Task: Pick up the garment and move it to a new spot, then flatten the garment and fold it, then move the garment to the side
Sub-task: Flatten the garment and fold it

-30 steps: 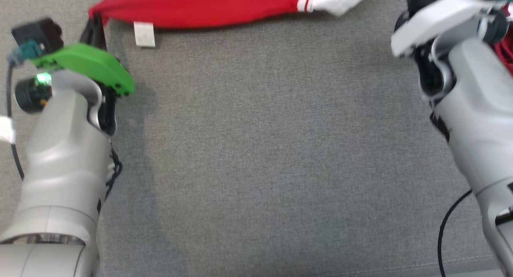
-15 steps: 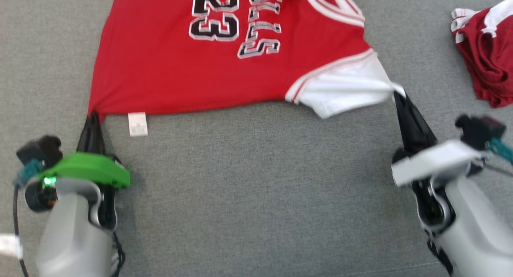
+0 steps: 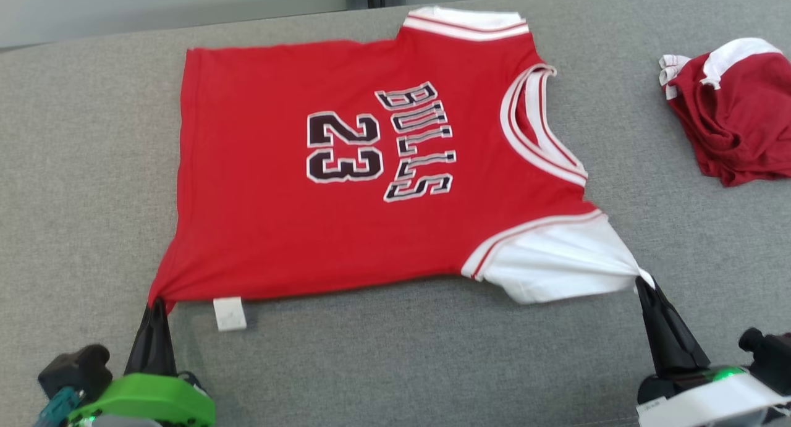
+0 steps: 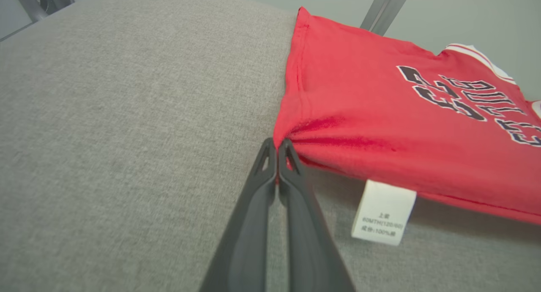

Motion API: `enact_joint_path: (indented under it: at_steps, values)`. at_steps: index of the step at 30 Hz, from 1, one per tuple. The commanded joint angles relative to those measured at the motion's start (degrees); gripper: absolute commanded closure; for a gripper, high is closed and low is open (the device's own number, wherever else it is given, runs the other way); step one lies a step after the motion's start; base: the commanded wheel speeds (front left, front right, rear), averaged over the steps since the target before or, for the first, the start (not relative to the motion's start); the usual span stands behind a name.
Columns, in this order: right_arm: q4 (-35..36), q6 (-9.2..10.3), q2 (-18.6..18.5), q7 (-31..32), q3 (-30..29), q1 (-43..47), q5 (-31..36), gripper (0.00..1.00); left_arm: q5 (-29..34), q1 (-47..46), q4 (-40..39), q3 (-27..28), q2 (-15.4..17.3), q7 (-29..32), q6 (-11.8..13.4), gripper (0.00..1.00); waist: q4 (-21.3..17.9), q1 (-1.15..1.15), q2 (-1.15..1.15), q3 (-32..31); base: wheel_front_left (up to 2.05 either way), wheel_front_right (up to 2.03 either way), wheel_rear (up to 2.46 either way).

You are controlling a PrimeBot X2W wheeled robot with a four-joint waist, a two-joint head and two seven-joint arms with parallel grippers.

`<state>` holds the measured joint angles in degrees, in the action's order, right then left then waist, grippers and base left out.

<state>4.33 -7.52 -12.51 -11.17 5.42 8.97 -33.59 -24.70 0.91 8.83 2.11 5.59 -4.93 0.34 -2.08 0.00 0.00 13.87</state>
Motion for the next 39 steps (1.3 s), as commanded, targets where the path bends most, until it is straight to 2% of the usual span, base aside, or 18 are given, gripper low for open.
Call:
enact_joint_path:
  at_steps: [1,5,11,19,27,28,29,30,31,33,35,36,39]
  values:
    - [1.7,0.06,0.2,1.0,-1.2,1.8,0.9,1.0,-0.2,2.9,-3.4,0.5,0.3,1.9,1.2,1.0,0.2,0.0,0.0,-0.7,0.0,0.0,0.0]
    - [5.1,0.06,1.2,4.0,-3.8,4.7,1.7,1.0,-0.2,7.4,-12.1,-0.2,0.8,7.7,3.2,1.0,0.5,0.0,0.0,-1.1,0.0,0.0,0.0]
    - [6.2,0.05,1.9,7.1,-3.9,2.0,3.0,1.0,-1.1,6.3,-15.8,-1.1,2.1,13.4,3.4,1.0,0.8,0.0,0.0,-0.4,0.0,0.0,0.0]
    - [1.9,0.05,0.8,7.4,-3.8,-8.3,1.9,1.0,-5.0,-4.0,-11.2,-1.3,3.2,18.1,1.2,1.0,1.5,0.0,0.0,4.3,0.0,0.0,0.0]
    - [-7.8,0.04,-1.4,5.7,-0.9,-23.0,0.1,1.0,-6.7,-15.9,-3.4,-1.5,4.6,19.7,-0.8,1.0,1.5,0.0,0.0,9.7,0.0,0.0,0.0]
    - [-9.5,0.04,-1.6,5.4,-0.1,-24.9,-0.5,1.0,-6.8,-17.2,-2.3,-1.9,4.7,19.7,-1.2,0.98,1.6,0.0,0.0,10.2,0.0,0.0,0.0]
    - [-10.6,0.04,-1.8,5.0,0.5,-26.3,-0.6,1.0,-6.4,-18.1,-1.6,-2.1,5.0,19.4,-1.4,0.65,1.6,0.0,0.0,10.5,0.0,0.0,0.0]
    - [-11.9,0.04,-2.3,4.0,1.3,-28.0,-0.2,0.91,-5.8,-19.2,-0.8,-2.3,5.3,18.6,-1.6,0.01,1.7,0.0,0.0,10.8,0.0,0.0,0.0]
    - [-12.9,0.04,-2.4,3.1,2.0,-29.2,0.0,0.55,-5.5,-20.0,-0.2,-2.5,5.2,17.8,-1.8,0.0,1.8,0.0,0.0,11.0,0.0,0.0,0.0]
    - [-14.9,0.04,-4.0,0.5,3.3,-31.0,3.3,0.0,-4.8,-21.0,0.8,-2.6,4.8,15.5,-1.8,0.0,2.0,0.0,0.0,11.2,0.0,0.0,0.0]
    - [-15.7,0.0,-3.7,-1.9,3.7,-32.2,5.8,0.0,-4.0,-21.8,1.4,-2.6,4.0,12.1,-1.8,0.0,2.3,0.0,0.0,11.3,0.0,0.0,0.0]
    - [-15.6,0.03,-3.0,-3.1,3.3,-32.4,8.3,0.0,-3.2,-22.0,1.8,-2.6,3.4,7.9,-1.9,0.0,2.5,0.0,0.0,11.1,0.0,0.0,0.0]
    - [-13.6,0.04,-1.9,-3.8,1.6,-31.0,11.7,0.0,0.5,-21.2,1.4,-3.2,3.1,0.4,-0.9,0.0,2.6,0.0,0.0,10.5,0.0,0.0,0.0]
